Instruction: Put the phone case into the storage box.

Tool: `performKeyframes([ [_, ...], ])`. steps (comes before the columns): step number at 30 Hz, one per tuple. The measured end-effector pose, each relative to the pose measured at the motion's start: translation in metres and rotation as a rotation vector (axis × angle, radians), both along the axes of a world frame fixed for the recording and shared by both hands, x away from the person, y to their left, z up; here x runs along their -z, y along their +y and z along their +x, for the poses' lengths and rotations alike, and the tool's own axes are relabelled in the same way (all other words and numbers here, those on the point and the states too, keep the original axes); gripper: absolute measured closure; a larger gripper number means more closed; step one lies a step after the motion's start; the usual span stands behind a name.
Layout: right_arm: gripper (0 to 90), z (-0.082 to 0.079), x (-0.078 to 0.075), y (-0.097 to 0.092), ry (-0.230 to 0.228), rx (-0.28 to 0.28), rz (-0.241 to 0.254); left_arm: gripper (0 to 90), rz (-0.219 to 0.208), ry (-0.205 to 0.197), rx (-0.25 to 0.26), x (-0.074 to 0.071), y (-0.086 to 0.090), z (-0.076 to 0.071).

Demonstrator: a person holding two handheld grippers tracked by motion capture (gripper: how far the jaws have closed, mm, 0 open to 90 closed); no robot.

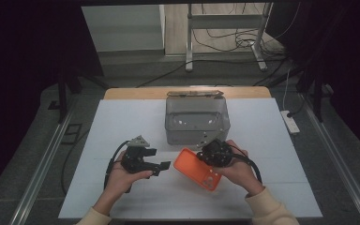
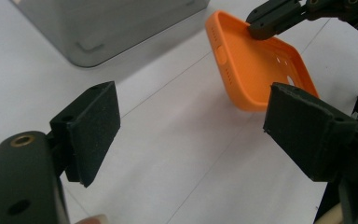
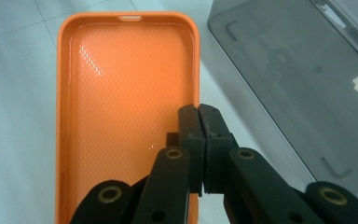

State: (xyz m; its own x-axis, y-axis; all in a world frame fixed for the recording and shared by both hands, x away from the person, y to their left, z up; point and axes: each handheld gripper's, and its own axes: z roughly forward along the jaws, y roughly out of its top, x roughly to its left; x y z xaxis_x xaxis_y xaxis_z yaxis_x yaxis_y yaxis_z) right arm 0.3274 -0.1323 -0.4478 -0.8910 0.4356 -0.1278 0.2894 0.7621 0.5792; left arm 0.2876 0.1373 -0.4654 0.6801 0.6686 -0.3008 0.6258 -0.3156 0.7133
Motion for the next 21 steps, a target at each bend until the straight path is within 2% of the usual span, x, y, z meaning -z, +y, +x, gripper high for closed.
performKeyframes([
  [16,89.2,-0.003,-0.003,0.001,-0.016,-0.011,-0.004,18.6,0.015,0.011,0.023,-0.003,-0.013,0.010],
  [21,89.1,-0.003,-0.003,0.002,-0.020,-0.017,-0.006,21.9,0.025,0.012,0.043,-0.003,-0.018,0.011],
])
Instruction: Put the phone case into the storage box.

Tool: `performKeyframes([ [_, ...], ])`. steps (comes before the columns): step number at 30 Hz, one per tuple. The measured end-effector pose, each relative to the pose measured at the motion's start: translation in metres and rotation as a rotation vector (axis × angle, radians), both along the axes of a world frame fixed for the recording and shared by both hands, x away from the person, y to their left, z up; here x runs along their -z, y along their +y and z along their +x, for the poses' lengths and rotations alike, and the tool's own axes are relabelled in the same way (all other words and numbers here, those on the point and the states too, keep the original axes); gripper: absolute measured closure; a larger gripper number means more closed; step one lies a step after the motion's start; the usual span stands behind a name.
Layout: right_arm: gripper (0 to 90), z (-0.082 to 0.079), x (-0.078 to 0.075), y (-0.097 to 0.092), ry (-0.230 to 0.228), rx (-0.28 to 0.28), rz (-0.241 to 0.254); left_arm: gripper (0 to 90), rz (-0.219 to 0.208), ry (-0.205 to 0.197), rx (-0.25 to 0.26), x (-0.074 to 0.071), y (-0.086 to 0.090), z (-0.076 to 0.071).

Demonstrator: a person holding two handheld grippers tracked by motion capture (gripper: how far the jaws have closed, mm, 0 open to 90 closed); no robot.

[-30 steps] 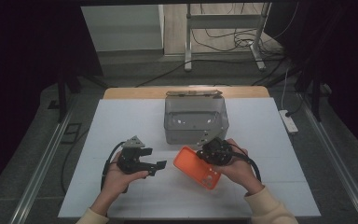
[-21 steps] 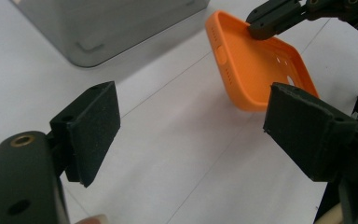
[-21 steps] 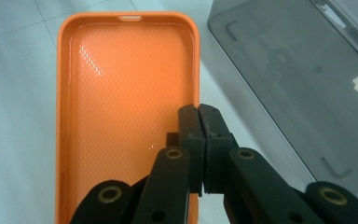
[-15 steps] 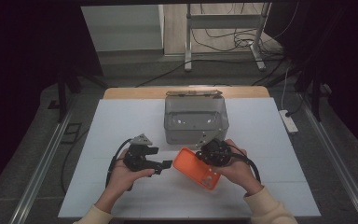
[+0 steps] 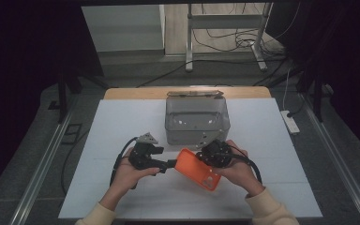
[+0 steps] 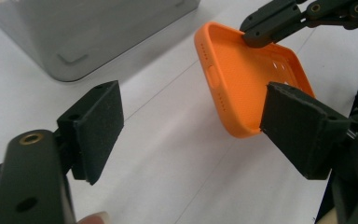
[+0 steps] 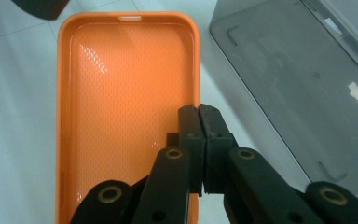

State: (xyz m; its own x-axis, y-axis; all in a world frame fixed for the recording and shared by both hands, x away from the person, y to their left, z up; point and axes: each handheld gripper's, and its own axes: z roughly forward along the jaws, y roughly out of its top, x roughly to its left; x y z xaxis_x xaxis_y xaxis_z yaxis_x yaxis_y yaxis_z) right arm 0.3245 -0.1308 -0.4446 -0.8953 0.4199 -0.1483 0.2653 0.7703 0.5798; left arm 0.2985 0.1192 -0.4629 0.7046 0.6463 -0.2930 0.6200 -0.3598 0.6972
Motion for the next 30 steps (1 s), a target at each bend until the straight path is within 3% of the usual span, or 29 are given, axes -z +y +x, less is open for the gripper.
performKeyframes([
  [20,89.1,-0.004,0.000,0.005,-0.021,-0.021,-0.015,25.0,0.027,0.024,0.029,0.007,-0.017,0.010],
  [30,89.0,-0.008,-0.002,0.008,-0.040,-0.048,-0.018,51.5,-0.006,0.050,0.092,0.012,-0.022,0.013],
])
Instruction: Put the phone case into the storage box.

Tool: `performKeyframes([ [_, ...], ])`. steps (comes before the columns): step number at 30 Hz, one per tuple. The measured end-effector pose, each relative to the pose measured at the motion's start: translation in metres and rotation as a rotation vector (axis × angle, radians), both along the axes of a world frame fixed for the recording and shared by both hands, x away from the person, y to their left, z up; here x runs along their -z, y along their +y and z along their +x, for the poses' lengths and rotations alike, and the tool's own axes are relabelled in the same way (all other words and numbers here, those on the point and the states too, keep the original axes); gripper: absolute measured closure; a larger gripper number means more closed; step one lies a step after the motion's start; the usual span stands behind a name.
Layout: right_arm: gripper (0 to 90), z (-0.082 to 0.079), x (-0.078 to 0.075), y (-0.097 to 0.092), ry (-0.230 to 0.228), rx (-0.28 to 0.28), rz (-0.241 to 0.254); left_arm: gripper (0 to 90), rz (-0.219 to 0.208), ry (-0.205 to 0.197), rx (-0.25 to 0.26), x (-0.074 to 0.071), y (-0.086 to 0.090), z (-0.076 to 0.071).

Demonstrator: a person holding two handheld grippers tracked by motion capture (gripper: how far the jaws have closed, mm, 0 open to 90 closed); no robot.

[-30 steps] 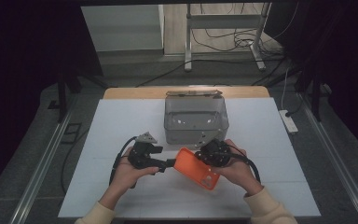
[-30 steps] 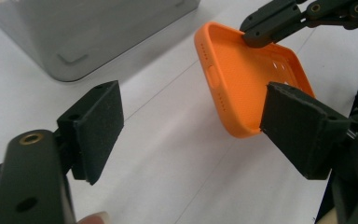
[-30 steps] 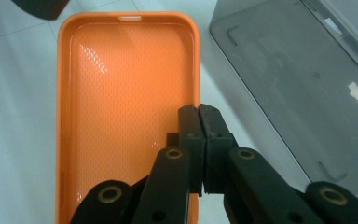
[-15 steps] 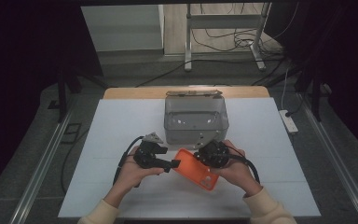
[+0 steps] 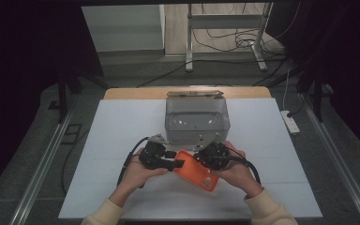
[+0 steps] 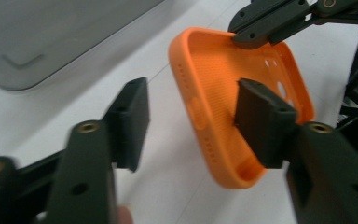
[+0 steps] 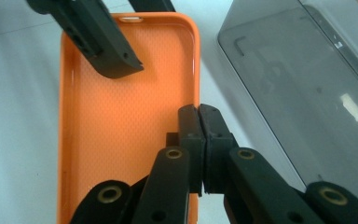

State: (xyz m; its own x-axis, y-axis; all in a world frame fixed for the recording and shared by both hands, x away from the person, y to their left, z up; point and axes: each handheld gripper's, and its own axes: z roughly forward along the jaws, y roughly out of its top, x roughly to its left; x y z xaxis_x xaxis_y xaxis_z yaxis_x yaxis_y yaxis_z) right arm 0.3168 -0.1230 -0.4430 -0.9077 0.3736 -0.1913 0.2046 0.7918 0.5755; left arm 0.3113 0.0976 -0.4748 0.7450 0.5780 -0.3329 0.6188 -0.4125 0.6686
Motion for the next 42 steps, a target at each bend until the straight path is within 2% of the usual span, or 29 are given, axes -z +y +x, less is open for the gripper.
performKeyframes([
  [5,88.6,-0.001,0.000,0.001,-0.010,-0.003,-0.002,66.7,-0.028,0.014,0.006,-0.001,0.003,0.001],
  [10,87.3,-0.003,-0.002,0.002,-0.016,-0.016,-0.002,79.2,-0.093,0.027,-0.012,-0.002,0.011,0.002],
  [17,87.2,-0.005,-0.007,0.001,-0.031,-0.014,0.028,80.6,-0.142,-0.005,-0.034,-0.007,0.015,-0.001],
  [24,83.9,-0.004,-0.008,-0.001,-0.030,-0.009,0.084,80.8,-0.151,-0.034,-0.040,-0.010,0.019,-0.003],
  [25,80.5,-0.003,-0.009,-0.002,-0.027,-0.014,0.101,80.8,-0.150,-0.038,-0.040,-0.011,0.020,-0.003],
  [28,60.3,-0.003,-0.010,-0.005,-0.023,-0.006,0.152,80.8,-0.155,-0.053,-0.040,-0.013,0.023,-0.003],
  [33,37.8,-0.002,-0.012,-0.010,0.020,0.022,0.265,80.8,-0.175,-0.073,-0.051,-0.015,0.030,-0.004],
  [38,31.1,0.005,-0.011,-0.019,0.095,0.035,0.349,80.8,-0.189,-0.091,-0.054,-0.016,0.034,-0.006],
  [42,28.0,0.007,-0.012,-0.023,0.112,0.029,0.382,80.7,-0.194,-0.092,-0.057,-0.016,0.036,-0.007],
])
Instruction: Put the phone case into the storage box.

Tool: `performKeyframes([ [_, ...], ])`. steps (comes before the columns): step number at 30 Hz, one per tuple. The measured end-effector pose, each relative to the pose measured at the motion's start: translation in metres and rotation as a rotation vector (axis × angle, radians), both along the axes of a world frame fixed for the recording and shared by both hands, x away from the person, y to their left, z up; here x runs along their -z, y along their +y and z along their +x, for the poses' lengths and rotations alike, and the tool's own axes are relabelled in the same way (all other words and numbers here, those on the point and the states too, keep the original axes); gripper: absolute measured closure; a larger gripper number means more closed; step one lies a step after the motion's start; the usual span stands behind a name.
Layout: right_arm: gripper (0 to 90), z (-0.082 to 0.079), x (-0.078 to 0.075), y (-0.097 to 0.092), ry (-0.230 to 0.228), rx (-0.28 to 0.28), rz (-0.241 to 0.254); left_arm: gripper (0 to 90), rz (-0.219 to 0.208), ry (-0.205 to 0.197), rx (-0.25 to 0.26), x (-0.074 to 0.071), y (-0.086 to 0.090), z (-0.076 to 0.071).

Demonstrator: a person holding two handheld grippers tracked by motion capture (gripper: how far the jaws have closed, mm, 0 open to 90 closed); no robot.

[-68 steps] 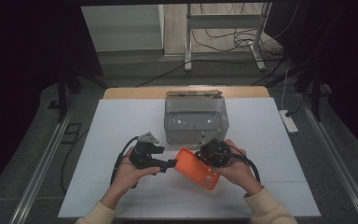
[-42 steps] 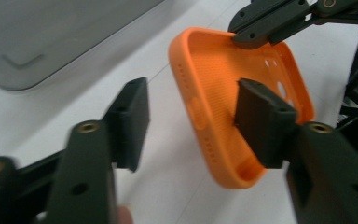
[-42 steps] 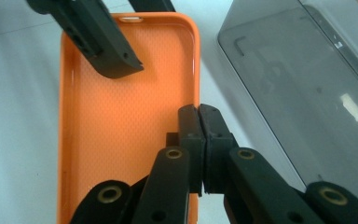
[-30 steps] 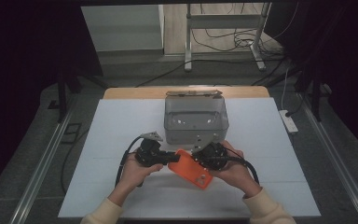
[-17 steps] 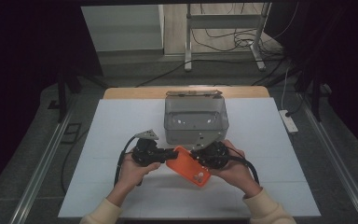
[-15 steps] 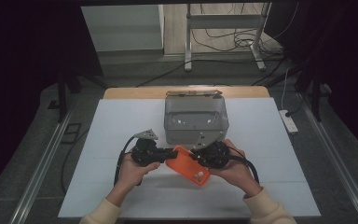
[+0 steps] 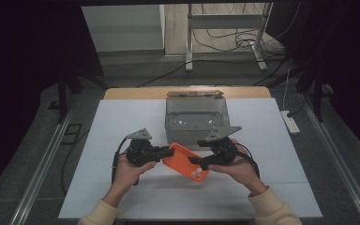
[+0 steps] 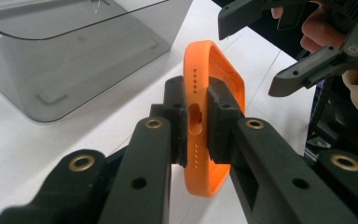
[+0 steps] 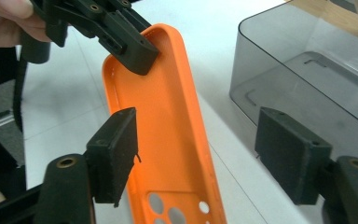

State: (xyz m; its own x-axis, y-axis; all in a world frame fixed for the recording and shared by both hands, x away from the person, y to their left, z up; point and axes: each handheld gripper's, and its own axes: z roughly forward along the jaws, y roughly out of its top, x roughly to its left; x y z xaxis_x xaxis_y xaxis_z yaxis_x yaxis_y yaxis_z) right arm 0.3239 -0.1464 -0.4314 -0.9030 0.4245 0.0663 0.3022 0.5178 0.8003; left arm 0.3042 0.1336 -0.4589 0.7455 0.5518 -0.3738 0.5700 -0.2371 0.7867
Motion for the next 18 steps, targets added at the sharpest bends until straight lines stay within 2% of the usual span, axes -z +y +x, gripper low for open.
performKeyframes([
  [4,26.5,0.001,0.001,-0.004,0.012,-0.008,0.029,80.7,-0.004,-0.009,-0.004,-0.001,0.002,-0.002],
  [11,24.9,0.006,0.007,-0.009,0.059,-0.028,0.076,80.7,-0.009,-0.019,-0.007,-0.001,0.004,-0.003],
  [18,24.2,0.011,0.014,-0.014,0.087,-0.024,0.102,80.7,-0.011,-0.027,-0.012,-0.001,0.006,-0.003],
])
